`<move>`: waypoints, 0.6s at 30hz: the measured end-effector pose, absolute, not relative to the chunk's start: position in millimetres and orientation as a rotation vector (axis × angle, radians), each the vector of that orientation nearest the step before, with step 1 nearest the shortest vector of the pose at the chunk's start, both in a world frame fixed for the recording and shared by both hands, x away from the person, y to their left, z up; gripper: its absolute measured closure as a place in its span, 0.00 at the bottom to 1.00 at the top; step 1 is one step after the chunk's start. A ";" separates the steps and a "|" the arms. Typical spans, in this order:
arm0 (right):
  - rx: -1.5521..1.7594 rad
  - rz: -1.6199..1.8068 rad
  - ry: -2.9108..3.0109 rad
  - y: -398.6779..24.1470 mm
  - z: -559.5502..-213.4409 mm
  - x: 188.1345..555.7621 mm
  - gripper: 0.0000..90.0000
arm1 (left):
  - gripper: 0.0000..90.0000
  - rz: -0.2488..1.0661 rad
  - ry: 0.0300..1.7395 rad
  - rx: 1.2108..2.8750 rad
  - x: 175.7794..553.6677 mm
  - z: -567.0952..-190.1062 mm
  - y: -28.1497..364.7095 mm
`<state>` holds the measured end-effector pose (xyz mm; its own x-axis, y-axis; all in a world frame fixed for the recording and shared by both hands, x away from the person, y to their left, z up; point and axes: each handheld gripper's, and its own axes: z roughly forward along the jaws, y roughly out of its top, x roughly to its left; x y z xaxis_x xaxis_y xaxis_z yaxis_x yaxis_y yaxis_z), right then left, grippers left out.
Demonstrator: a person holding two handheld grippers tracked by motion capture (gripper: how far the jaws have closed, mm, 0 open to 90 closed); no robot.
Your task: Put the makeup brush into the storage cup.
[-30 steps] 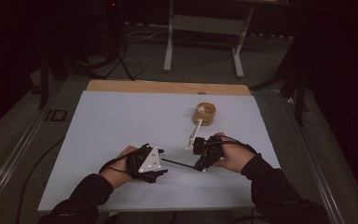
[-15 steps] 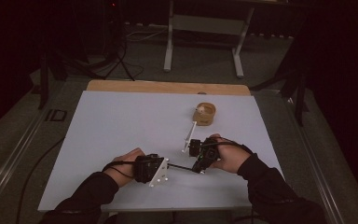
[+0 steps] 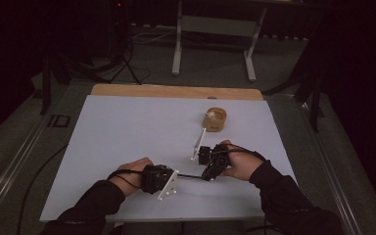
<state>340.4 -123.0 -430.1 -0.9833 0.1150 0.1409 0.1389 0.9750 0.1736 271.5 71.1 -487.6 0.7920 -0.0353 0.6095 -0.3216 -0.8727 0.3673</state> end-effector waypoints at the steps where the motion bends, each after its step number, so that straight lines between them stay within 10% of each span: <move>1: -0.184 -0.281 -3.005 -122.9 -429.8 339.9 0.93 | 0.95 0.844 -0.275 2.509 272.4 -487.0 72.1; 10: -0.286 -0.437 -3.075 -131.0 -414.4 341.0 0.58 | 0.95 0.700 -0.096 2.563 285.0 -487.0 75.0; 18: -0.427 -0.618 -3.135 -144.0 -398.3 343.8 0.49 | 0.95 0.619 0.095 2.533 294.1 -487.3 76.7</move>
<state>343.8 -144.0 -398.3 -0.9615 0.2732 -0.0295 0.2416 0.8916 0.3830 294.1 76.7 -487.3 0.8927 0.1864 0.4103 -0.0545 -0.8590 0.5090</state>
